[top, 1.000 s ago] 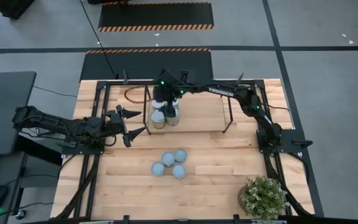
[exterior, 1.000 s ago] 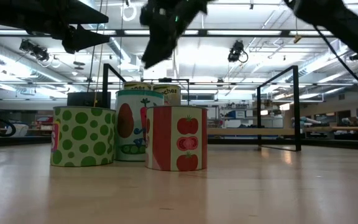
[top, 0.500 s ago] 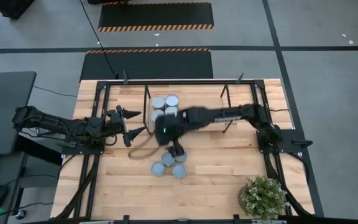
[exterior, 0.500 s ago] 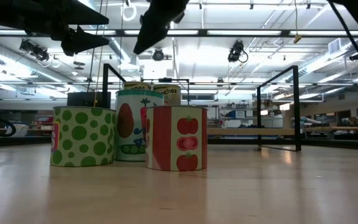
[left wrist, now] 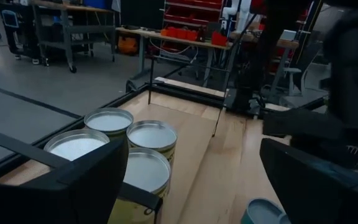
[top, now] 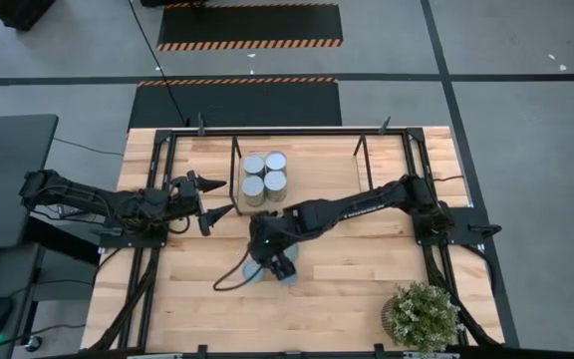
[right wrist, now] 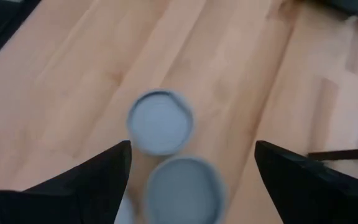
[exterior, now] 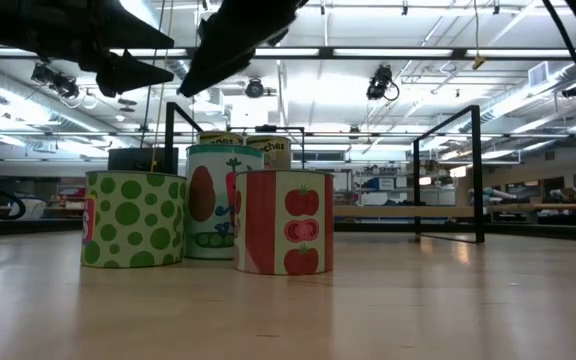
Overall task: Pick and place cans onto a shelf
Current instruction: Put the canned tomato on the shelf
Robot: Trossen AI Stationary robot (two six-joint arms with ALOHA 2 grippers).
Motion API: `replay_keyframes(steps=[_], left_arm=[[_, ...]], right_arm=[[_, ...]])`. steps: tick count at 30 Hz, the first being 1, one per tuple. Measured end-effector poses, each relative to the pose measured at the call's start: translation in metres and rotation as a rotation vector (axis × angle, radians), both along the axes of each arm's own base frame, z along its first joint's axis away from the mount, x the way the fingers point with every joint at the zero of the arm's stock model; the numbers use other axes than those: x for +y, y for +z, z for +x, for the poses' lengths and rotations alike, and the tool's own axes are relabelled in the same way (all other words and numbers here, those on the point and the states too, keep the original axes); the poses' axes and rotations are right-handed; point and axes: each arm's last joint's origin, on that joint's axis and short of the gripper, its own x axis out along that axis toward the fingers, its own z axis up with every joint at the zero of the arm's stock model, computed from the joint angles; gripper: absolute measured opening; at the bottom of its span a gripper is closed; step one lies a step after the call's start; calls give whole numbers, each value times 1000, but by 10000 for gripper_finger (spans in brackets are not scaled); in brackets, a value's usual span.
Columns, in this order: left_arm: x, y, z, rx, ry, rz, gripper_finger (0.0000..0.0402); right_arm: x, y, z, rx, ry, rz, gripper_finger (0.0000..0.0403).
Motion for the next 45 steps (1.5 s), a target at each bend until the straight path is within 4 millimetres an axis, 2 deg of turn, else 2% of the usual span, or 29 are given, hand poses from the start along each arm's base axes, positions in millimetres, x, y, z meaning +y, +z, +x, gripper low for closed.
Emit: replay_keyframes(steps=[4,8,14,19,26,30,41,45], left_arm=[[0,0,0,0,0,0,370],[0,0,0,0,0,0,370],[0,0,0,1,0,-3,370],[-1,-3,0,16,-18,-54,370],[-1,-6,0,28,-22,-99,370],[-1,-9,-1,45,-27,-135,370],[-1,-10,-1,49,-23,-156,370],[-1,-10,-1,51,-23,-155,370]], right_arm=[[15,-6,-12,113,-9,-5,348],[30,-11,-27,207,-69,-86,348],[57,-5,-38,179,-127,-118,348],[74,-21,-45,185,-212,-120,348],[80,-53,-49,159,-321,-74,348],[82,-64,-49,123,-347,-57,348],[79,-81,-54,118,-412,-82,348],[77,-81,-53,116,-422,-72,348]])
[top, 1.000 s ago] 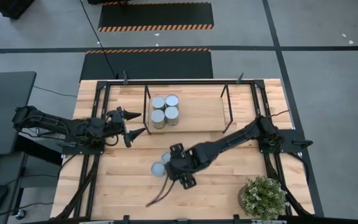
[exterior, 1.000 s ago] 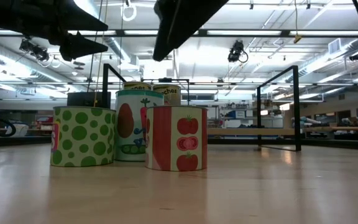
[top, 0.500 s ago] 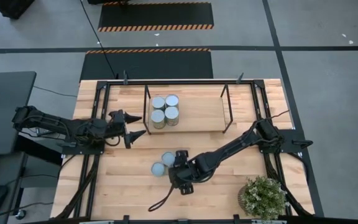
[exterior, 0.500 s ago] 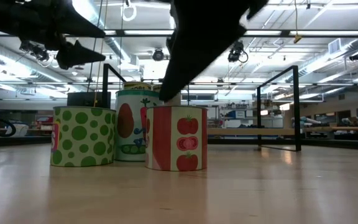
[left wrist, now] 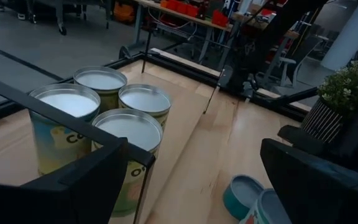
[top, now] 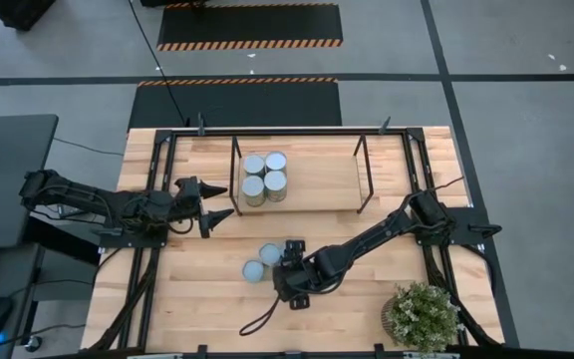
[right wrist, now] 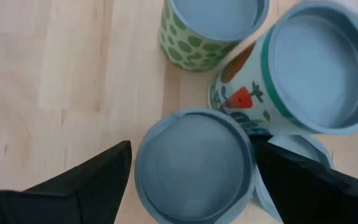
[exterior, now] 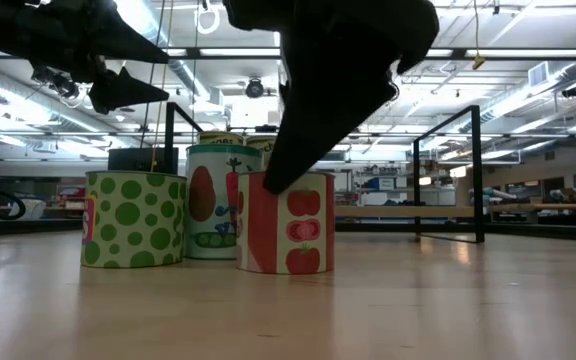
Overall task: Pick and place cans onto a shelf
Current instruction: Put the canned tomato on the shelf
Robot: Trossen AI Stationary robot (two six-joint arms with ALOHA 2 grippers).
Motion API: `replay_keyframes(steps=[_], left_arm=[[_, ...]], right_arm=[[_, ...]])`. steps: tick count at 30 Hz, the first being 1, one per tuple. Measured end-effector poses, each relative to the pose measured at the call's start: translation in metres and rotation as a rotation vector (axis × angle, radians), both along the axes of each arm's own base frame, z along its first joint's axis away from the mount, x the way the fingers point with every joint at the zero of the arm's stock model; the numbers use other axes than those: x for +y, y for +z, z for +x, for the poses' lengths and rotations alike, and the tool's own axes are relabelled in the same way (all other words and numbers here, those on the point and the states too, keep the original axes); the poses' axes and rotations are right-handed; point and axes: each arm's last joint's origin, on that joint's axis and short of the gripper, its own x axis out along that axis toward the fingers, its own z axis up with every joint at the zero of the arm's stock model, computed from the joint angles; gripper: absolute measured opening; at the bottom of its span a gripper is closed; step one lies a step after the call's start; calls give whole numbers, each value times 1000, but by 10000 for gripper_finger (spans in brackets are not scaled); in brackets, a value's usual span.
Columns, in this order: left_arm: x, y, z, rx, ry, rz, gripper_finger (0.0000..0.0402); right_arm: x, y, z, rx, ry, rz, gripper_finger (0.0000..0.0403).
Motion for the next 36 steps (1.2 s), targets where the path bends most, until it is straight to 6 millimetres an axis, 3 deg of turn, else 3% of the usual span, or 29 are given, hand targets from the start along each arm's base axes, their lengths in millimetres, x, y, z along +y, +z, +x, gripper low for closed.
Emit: replay_keyframes(steps=[5,11,19,22,28,33,36], left_arm=[[0,0,0,4,0,0,370],[0,-1,0,4,1,-3,370],[0,-1,0,7,1,1,370],[0,-1,0,11,1,1,370],[0,-2,0,15,2,-4,370],[0,-2,0,12,4,-14,370],[0,-2,0,11,4,-14,370]], right_arm=[[-7,-3,1,20,-19,33,348],[-12,-20,-3,48,-15,59,344],[-21,-24,-3,56,-19,66,274],[-24,-11,-9,107,-25,39,273],[-42,51,-32,62,-89,-112,284],[-87,86,-48,-73,-165,-109,284],[-120,84,-58,-114,-218,-101,284]])
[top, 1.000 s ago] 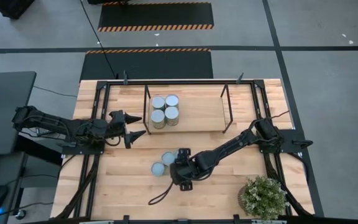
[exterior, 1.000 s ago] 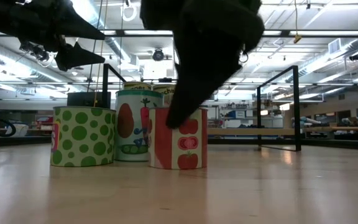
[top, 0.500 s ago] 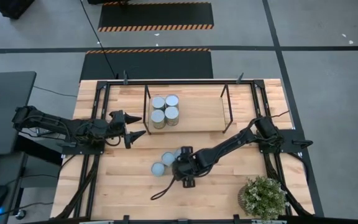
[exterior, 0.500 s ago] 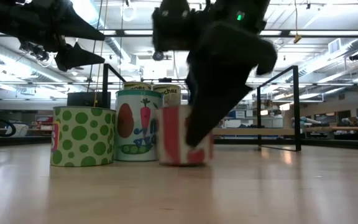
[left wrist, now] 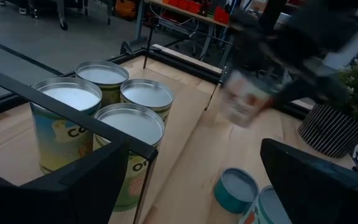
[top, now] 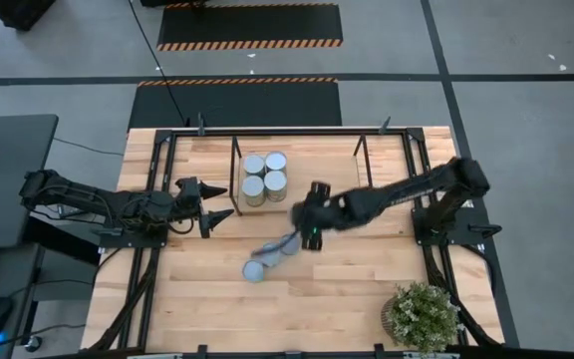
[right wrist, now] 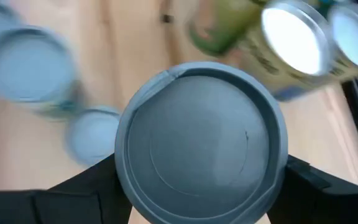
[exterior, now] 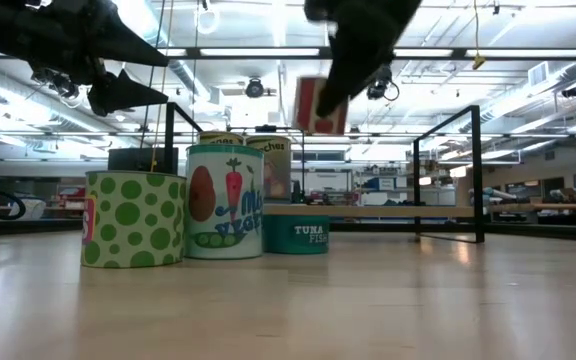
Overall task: Pick and place cans onto a shelf
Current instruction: Put the canned tomato on the shelf
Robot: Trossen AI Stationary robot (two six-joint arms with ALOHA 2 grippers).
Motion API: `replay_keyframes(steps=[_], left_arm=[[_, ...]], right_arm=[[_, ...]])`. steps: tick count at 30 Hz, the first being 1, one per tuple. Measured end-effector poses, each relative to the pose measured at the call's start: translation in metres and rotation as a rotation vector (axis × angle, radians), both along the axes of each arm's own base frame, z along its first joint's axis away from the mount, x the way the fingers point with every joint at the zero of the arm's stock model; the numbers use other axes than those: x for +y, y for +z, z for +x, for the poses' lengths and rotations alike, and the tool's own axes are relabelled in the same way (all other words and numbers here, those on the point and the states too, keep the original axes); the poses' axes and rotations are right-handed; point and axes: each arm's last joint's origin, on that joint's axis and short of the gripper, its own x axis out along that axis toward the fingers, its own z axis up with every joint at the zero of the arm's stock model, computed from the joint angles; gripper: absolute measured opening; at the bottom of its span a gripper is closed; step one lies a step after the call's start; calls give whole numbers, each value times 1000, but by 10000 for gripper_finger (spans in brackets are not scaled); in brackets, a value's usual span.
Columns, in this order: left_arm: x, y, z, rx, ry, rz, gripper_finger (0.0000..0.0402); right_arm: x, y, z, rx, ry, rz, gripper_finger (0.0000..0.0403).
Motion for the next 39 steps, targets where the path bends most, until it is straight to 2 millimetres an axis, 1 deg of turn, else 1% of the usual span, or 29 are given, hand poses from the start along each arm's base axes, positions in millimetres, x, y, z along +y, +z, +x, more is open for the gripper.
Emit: replay_keyframes(steps=[4,8,12,14,16,19,22,25,28,31,35,39], left_arm=[[0,0,0,0,0,0,370],[0,0,0,-1,0,0,370],[0,0,0,-1,0,0,370],[0,0,0,0,0,0,370],[0,0,0,1,0,0,370],[0,0,0,2,0,0,370],[0,0,0,2,0,0,370],[0,0,0,-1,1,-4,370],[0,0,0,-1,-2,-7,370],[-1,-1,0,6,-3,-6,370],[-1,-1,0,8,-3,-6,370],[-1,-1,0,13,-3,-5,370]], right_arm=[[-50,-9,-10,-31,-68,40,285],[-99,-20,-13,-41,-128,91,285],[-136,-29,-12,-44,-166,118,285],[-150,-33,-12,-53,-181,137,286],[-161,-35,-14,-55,-195,147,286],[-168,-41,-13,-39,-188,153,286],[-169,-43,-9,-60,-151,175,286],[-168,-52,-4,-57,-129,197,291],[-169,-62,-1,-20,-113,194,307],[-169,-67,-1,6,-114,200,336],[-168,-61,-4,-1,-115,193,372],[-168,-41,-5,-3,-121,183,388]])
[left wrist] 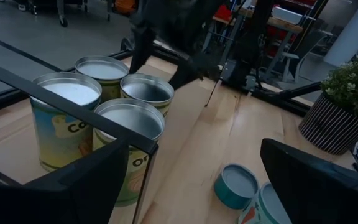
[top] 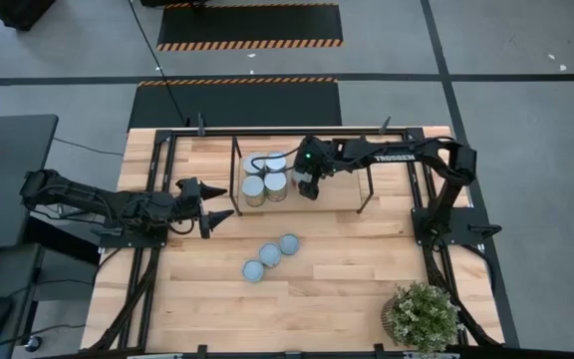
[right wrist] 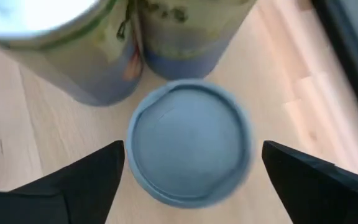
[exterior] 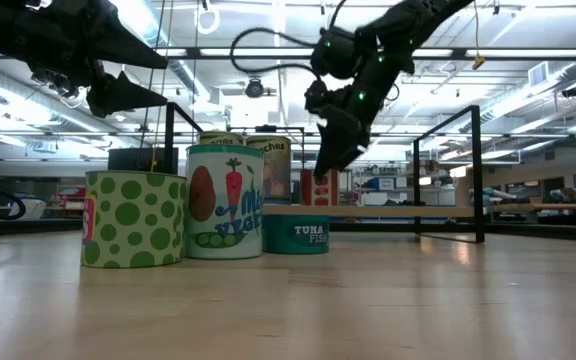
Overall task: Pick and place cans onto a shelf
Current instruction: Put the canned tomato on the shelf, then put the canned peas on the shelf
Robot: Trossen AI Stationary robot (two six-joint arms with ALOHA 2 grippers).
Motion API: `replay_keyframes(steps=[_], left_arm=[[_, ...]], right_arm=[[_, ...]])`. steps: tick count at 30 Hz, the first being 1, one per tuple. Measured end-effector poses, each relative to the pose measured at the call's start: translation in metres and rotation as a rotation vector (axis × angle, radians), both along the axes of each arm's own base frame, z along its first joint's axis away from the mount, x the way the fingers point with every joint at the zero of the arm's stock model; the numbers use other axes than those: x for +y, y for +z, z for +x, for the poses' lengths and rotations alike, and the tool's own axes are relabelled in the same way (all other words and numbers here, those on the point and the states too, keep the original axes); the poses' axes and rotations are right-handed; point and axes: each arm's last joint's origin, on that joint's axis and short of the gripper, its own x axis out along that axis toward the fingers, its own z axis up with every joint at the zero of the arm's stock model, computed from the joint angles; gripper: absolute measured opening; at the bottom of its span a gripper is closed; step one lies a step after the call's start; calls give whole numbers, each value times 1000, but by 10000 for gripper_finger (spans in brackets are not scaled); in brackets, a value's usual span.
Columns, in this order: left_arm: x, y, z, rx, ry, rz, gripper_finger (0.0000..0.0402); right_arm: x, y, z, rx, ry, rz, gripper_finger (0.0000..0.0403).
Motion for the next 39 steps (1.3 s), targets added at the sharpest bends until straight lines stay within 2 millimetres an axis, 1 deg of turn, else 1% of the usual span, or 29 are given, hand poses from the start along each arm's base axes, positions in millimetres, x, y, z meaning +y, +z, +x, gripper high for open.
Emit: replay_keyframes(steps=[3,6,10,13,16,20,24,28,31,34,36,39], left_arm=[[0,0,0,-1,1,-5,370],[0,0,0,1,1,-6,370],[0,0,0,3,1,-6,370],[0,0,0,2,2,-9,370],[0,0,0,-3,4,-23,370],[0,-1,0,-2,5,-23,370],[0,-1,0,-1,5,-23,370],[0,-1,0,5,4,-21,370],[0,-2,0,16,5,-19,370],[0,-2,0,15,5,-19,370],[0,-2,0,13,5,-20,370],[0,-2,0,12,5,-20,370]], right_arm=[[3,14,-1,36,-13,-27,388],[11,21,-2,78,-5,-30,385],[25,16,-5,152,5,-8,382],[30,10,-7,211,-27,-88,379],[26,6,-8,216,-77,-170,376],[12,0,-7,146,-118,-190,371],[0,1,-5,89,-129,-214,367],[0,2,-6,81,-100,-172,365],[11,9,-8,125,-94,-144,365],[29,25,-8,143,-92,-117,365],[46,35,-5,134,-68,-108,365],[83,43,3,75,16,-108,365]])
